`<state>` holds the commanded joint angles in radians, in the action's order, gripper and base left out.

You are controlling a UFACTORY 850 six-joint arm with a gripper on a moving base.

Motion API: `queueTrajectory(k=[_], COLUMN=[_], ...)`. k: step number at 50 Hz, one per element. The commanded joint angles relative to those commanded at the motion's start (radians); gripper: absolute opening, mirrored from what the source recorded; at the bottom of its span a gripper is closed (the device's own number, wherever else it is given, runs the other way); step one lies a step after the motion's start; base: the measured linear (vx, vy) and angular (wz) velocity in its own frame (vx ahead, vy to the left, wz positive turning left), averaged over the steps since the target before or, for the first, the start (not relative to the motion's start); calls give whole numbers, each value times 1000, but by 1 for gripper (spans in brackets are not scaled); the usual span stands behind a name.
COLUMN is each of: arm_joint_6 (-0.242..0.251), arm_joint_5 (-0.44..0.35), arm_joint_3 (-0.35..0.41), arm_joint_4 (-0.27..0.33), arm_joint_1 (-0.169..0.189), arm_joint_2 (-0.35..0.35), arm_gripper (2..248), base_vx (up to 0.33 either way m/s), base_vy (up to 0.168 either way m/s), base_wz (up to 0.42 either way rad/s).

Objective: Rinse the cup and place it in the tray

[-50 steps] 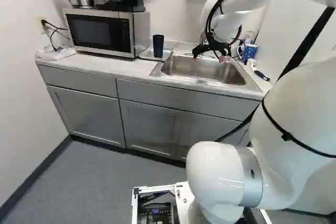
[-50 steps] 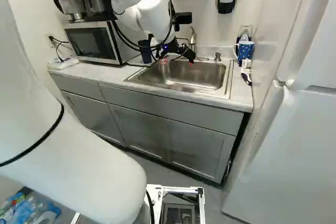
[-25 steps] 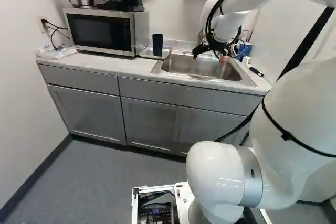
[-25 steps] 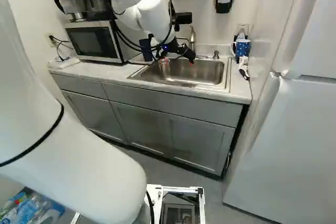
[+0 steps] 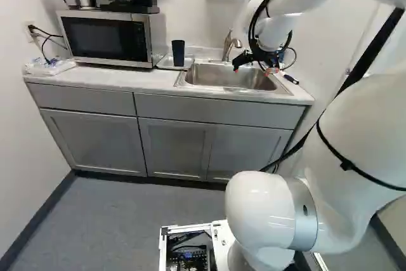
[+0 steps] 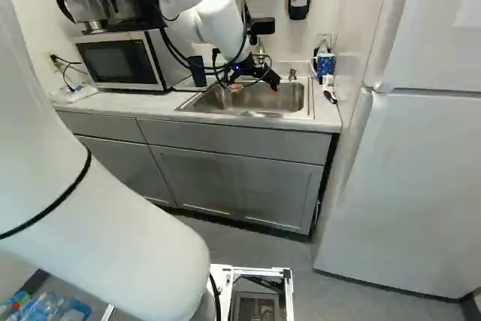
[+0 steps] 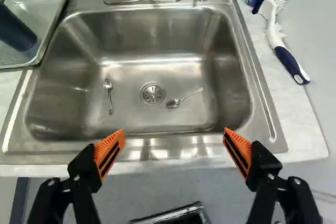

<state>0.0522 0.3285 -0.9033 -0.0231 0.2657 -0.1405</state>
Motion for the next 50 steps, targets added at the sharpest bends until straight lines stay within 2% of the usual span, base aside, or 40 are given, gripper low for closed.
queueTrajectory(k=[28,50], arm_joint_6=[0,0], arm_joint_5=[0,0], arm_joint_3=[0,0], arm_joint_4=[0,0], arm_joint_1=[0,0], arm_joint_2=[0,0], arm_gripper=[247,247], base_vx=[-95,-150], base_vy=[65,47], base_wz=[-169,-165])
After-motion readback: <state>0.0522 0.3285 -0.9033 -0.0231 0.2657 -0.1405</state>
